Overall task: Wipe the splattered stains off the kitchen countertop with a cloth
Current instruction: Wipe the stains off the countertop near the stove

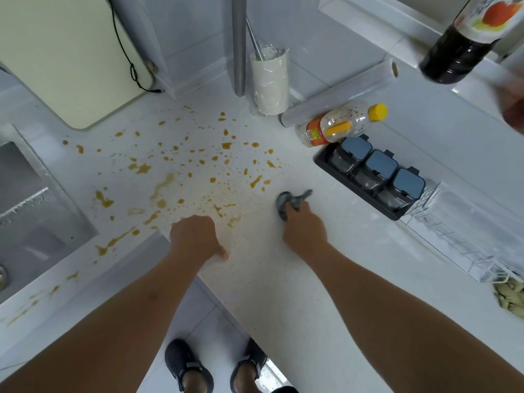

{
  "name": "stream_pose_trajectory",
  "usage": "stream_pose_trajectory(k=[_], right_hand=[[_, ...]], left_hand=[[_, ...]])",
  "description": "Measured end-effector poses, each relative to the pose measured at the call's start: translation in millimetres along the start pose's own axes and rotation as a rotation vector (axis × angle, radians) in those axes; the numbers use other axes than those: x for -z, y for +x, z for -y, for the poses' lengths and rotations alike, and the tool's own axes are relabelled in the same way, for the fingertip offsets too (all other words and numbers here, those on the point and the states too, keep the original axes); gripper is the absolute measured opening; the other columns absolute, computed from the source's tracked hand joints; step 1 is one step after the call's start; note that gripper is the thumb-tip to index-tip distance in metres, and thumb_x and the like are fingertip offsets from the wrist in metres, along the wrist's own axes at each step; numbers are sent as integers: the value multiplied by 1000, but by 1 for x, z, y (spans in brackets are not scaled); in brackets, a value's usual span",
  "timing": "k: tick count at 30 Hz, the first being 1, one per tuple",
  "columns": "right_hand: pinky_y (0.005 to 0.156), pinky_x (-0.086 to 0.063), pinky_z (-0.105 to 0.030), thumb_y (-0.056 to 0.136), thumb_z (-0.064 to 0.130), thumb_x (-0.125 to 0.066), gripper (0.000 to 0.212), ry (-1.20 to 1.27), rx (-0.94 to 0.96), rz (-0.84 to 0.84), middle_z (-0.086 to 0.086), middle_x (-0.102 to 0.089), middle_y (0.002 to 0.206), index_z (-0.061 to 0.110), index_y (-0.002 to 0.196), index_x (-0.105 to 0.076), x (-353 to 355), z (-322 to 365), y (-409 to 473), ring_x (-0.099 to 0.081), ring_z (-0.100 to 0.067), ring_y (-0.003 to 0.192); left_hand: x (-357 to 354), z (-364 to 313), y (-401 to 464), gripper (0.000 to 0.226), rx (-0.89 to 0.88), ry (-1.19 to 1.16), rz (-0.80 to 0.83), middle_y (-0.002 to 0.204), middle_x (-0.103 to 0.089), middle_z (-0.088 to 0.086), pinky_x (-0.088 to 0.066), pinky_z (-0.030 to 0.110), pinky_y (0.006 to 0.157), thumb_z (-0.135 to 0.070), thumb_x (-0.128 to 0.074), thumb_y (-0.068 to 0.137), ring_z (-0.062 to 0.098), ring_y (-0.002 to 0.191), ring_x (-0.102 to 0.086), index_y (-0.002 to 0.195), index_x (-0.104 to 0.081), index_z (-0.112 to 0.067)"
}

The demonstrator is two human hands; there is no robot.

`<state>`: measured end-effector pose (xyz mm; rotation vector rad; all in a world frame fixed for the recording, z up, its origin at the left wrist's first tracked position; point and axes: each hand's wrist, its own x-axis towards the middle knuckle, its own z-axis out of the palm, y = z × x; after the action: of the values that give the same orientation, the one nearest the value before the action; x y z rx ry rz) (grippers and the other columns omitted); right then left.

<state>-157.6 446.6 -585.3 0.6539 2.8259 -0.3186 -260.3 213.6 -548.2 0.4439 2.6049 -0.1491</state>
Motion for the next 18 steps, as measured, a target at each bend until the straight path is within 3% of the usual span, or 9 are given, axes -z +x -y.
stream_pose_trajectory(k=[4, 6, 9, 14, 18], right_hand=[[89, -51, -40, 93, 13, -48, 54, 52, -277, -20, -14, -37, 144, 13, 146, -42, 22, -43, 20, -62, -36, 103], [91, -48, -39, 92, 14, -46, 54, 83, -316, -14, -18, -30, 151, 11, 146, -41, 25, -32, 30, -60, -39, 107], [93, -48, -36, 95, 16, -45, 60, 84, -200, 14, -25, -22, 157, 9, 153, -32, 16, 18, 25, -60, -36, 113], [91, -54, -36, 94, 19, -50, 55, 95, 155, 36, -18, -38, 149, 12, 148, -42, -17, 107, -13, -61, -31, 113], [83, -53, -35, 93, 19, -51, 46, 103, 224, 46, -12, -46, 136, 18, 138, -53, -19, 89, -21, -63, -29, 99]], left_hand=[[-1, -1, 3, 63, -2, 6, 16, 54, -60, -7, -32, 20, 44, -72, -92, 45, 9, 49, -57, 60, -58, -20], [0, -1, 4, 64, 21, 1, 24, 52, -59, -7, -32, 21, 45, -71, -93, 44, 9, 48, -56, 59, -58, -20], [-1, -2, 5, 65, 42, 14, 26, 55, -59, -7, -35, 23, 49, -72, -92, 43, 9, 50, -54, 61, -58, -20], [-2, -2, 0, 72, 35, 57, -7, 61, -56, -6, -27, 26, 46, -81, -87, 44, 10, 52, -49, 66, -50, -23], [-1, -1, -3, 71, 44, 64, 6, 61, -56, -6, -27, 25, 44, -81, -86, 46, 10, 51, -49, 67, -52, -22]])
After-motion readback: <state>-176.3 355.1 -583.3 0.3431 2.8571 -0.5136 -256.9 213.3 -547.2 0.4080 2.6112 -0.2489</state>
